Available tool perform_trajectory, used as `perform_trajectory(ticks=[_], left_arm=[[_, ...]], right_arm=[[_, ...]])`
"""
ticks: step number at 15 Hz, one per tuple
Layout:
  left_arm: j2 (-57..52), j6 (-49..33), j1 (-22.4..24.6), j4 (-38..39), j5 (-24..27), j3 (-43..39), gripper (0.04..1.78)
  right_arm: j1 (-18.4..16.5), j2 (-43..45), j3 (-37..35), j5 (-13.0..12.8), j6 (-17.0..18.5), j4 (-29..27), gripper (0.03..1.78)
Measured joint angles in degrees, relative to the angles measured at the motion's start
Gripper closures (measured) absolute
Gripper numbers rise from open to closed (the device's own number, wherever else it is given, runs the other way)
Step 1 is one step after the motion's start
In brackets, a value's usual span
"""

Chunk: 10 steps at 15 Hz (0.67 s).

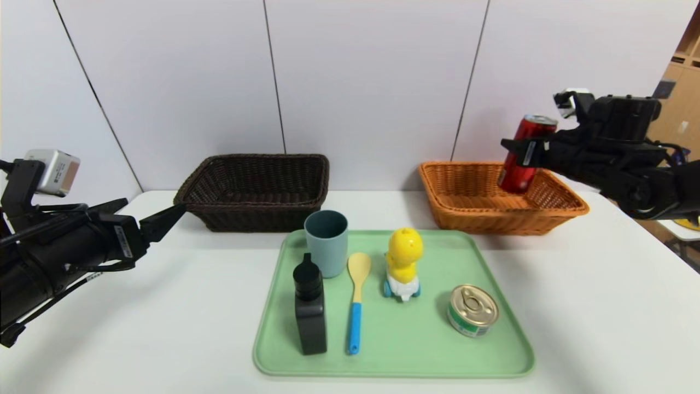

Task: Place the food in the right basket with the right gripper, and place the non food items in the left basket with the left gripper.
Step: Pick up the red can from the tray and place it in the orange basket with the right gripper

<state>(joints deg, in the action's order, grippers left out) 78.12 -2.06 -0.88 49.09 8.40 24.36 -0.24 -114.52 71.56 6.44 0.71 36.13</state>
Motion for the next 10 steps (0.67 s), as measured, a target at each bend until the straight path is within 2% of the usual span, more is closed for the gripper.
perform_trajectory(ticks=[4, 7, 10], left_arm=[[0.22, -0.09, 0.0, 0.0, 0.0, 0.09, 0.13], [0.52, -0.11, 0.0, 0.0, 0.0, 0.09, 0.13], [0.9, -0.11, 0.0, 0.0, 0.0, 0.09, 0.13]], right_arm=[[0.04, -5.0, 0.51, -0.51, -0.22, 1.46, 0.83], [0.09, -6.81, 0.63, -2.47, -1.15, 1.66, 0.83], [0.09, -7.47, 0.62, -2.63, -1.5, 2.15, 0.8]])
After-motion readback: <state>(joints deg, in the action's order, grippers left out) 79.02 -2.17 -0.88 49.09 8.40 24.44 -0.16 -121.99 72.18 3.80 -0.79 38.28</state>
